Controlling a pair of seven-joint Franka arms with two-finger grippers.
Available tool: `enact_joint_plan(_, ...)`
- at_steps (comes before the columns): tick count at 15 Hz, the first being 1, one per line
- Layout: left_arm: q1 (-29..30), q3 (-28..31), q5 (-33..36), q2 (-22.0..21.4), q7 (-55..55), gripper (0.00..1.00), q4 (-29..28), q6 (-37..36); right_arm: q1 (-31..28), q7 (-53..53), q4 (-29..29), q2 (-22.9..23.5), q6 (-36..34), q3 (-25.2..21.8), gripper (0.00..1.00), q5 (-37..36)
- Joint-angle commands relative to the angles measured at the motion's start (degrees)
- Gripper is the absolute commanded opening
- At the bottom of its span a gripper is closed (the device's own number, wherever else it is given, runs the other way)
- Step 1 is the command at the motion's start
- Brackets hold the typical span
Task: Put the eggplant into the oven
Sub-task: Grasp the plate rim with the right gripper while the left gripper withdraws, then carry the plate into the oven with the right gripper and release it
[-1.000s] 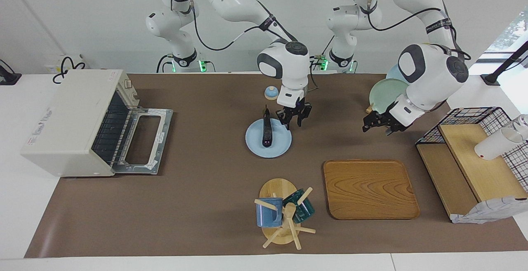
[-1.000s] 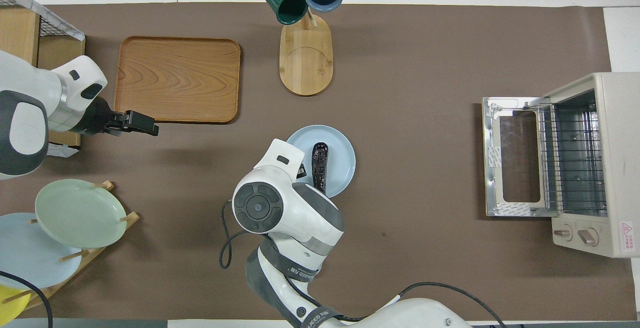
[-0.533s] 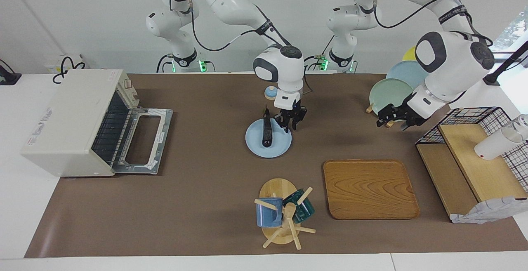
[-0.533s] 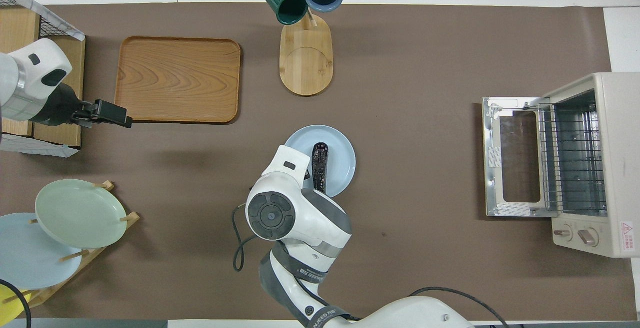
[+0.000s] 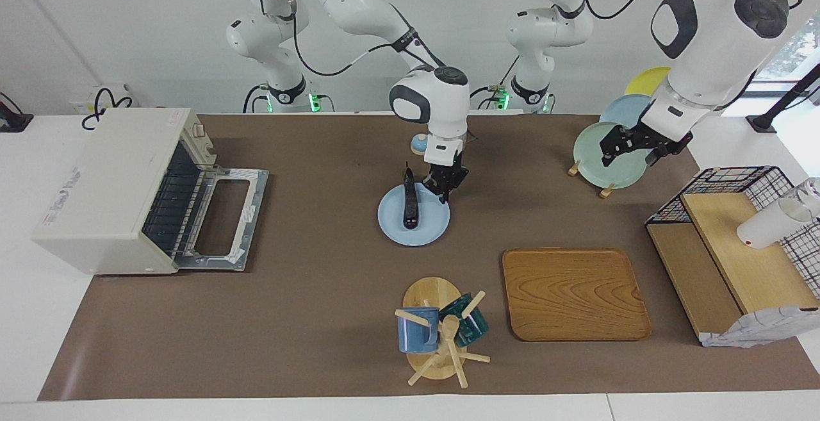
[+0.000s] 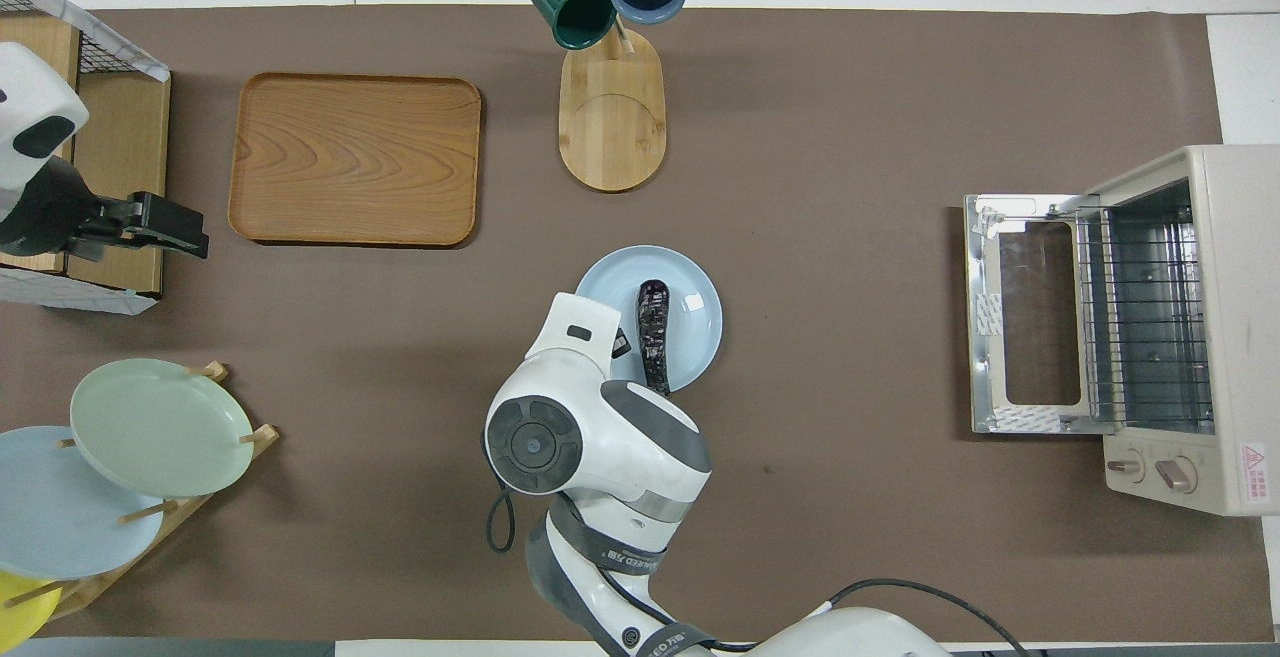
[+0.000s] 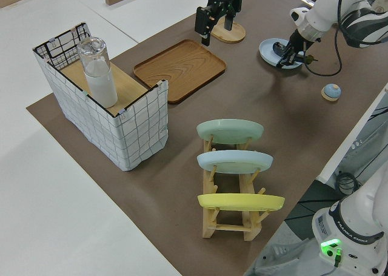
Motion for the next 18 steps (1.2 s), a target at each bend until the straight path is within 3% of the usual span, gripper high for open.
enact_joint_plan(1, -1.05, 0.30, 1.89, -1.29, -1.87, 1.00, 1.04, -2.54, -1.11, -2.47, 4.51, -3.43, -12.70, 0.28, 0.00, -1.45)
enact_joint_plan(3, -1.05, 0.30, 1.89, -2.00, -1.87, 1.00, 0.78, -3.07, -2.76, -1.94, 0.75, -9.75, -17.73, 0.11, 0.00, -1.53)
enact_joint_plan(5, -1.05, 0.04, 1.98, -3.05, -1.61, 1.00, 0.34, -3.51, -8.11, -2.46, -5.65, -16.17, -18.54, 0.11, 0.00, -1.53)
enact_joint_plan(8, -1.05, 0.04, 1.98, -5.07, -1.26, 1.00, -2.47, -3.16, -14.70, -2.55, -14.01, -22.07, -19.16, 0.11, 0.00, -1.53)
enact_joint_plan(10, -1.05, -0.05, 1.98, -5.25, -1.26, 1.00, -2.92, -2.80, -20.24, -6.83, -17.01, -24.62, -20.38, 0.11, 0.00, -1.53)
enact_joint_plan(12, -0.96, 0.04, 1.98, -5.25, -1.17, 1.00, -2.92, -2.80, -28.92, -17.96, -18.08, -25.69, -21.09, 0.11, 0.00, -1.10)
enact_joint_plan(18, -0.96, 0.04, 1.98, -5.17, -1.26, 1.00, -2.22, -2.36, -41.96, -35.32, -21.33, -28.50, -20.57, 0.11, 0.00, -0.57)
